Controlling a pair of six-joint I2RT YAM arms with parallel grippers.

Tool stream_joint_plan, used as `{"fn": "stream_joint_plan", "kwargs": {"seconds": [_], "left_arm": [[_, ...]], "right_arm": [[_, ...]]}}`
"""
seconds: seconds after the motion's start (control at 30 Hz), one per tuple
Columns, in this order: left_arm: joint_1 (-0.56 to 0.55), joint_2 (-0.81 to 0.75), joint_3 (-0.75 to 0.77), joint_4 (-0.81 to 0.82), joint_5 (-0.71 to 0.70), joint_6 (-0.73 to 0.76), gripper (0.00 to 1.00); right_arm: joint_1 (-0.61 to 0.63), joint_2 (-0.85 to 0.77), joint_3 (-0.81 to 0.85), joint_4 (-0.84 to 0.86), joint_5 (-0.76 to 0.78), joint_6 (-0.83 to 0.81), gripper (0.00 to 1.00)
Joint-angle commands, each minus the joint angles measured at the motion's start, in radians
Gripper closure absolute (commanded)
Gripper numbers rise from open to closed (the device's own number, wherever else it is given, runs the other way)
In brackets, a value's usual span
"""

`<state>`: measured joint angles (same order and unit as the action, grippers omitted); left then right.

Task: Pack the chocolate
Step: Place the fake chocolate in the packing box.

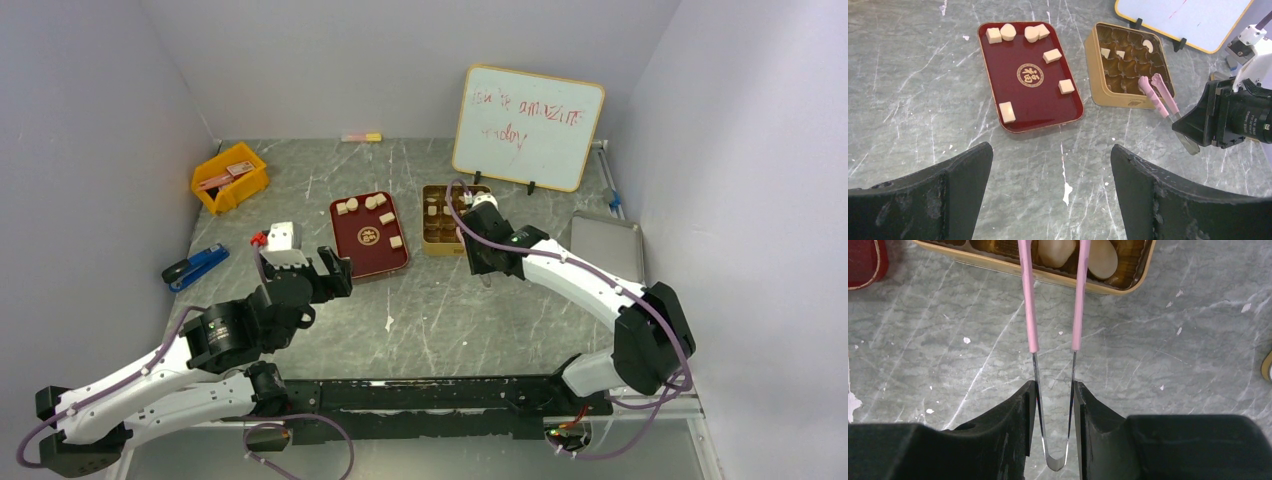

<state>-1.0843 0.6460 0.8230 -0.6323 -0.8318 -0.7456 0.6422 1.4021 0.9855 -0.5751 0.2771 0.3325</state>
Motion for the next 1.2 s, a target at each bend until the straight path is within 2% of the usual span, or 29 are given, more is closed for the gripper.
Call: {"fn": "stream_joint_plan", "kwargs": {"seconds": [0.0, 0.27, 0.6, 1.17], "left_arm": [[-0.005, 0.001, 0.007, 0.024, -0.013, 0.003, 0.08], [-0.005, 0.003, 0.008, 0.023, -0.014, 0.001, 0.08], [-0.005, 0.005, 0.006, 0.02, -0.013, -0.008, 0.08], [-0.006, 0.018, 0.011, 0.023, -0.014, -0.011, 0.08]], "right_arm": [[-0.007, 0.006, 0.005, 0.048, -0.002, -0.006, 0.65], [-0.008, -0.002, 0.014, 0.053, -0.001, -0.011, 0.65], [-0.008, -0.032, 0.045, 0.07, 0.004, -0.029, 0.77], [-0.006, -0.021, 0.139, 0.07, -0.044, -0.068, 0.8]]}}
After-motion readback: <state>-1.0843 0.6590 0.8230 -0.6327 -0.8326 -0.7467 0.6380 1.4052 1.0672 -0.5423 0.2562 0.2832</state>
